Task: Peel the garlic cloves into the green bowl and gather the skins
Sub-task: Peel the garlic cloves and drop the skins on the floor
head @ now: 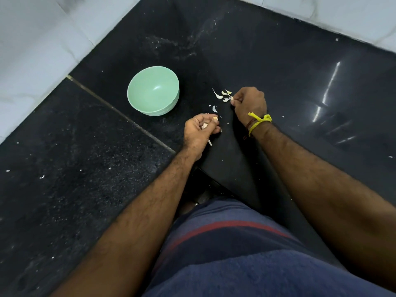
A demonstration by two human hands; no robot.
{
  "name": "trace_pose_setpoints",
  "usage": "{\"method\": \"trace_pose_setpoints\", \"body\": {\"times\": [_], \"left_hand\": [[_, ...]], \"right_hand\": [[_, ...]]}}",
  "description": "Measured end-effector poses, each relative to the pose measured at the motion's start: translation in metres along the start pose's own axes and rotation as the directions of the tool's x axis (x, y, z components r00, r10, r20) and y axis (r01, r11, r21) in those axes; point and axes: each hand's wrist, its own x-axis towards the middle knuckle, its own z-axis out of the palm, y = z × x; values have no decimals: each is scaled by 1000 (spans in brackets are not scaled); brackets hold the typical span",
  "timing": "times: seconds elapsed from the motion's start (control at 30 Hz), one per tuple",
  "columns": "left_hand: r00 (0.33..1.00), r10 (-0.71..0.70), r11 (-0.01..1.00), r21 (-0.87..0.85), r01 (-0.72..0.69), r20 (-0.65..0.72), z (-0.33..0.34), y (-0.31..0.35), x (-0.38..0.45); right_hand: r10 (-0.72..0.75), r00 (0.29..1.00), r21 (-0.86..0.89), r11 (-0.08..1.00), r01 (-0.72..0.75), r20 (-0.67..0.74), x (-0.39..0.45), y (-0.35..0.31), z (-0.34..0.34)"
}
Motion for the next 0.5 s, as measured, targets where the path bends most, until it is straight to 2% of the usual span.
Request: {"method": "trace_pose_setpoints", "body": {"times": [0.13, 0.2, 0.27, 0.37, 0.43, 0.5], "left_hand": [[1000, -6, 998, -66, 5, -11, -1, 2, 0], [1000, -15, 995, -94, 12, -26, 0, 1, 0], [999, -20, 995, -101, 16, -37, 1, 0, 1], [1000, -17, 994, -107, 15, -16, -1, 0, 2], [1000, -22, 994, -111, 23, 13, -3, 1, 1], [999, -28, 993, -110, 32, 41, -3, 2, 0]], "right_hand": [[-75, 996, -119, 991, 68, -52, -4, 2, 0], [-98, 986, -43, 995, 93, -134, -13, 1, 0], [-90, 984, 114, 988, 108, -154, -28, 0, 1], [-26, 999, 364, 931, 17, 20, -45, 2, 9], [-26, 990, 418, 908, -36, 141, -49, 6, 17], [-32, 979, 432, 900, -59, 200, -50, 8, 21]]}}
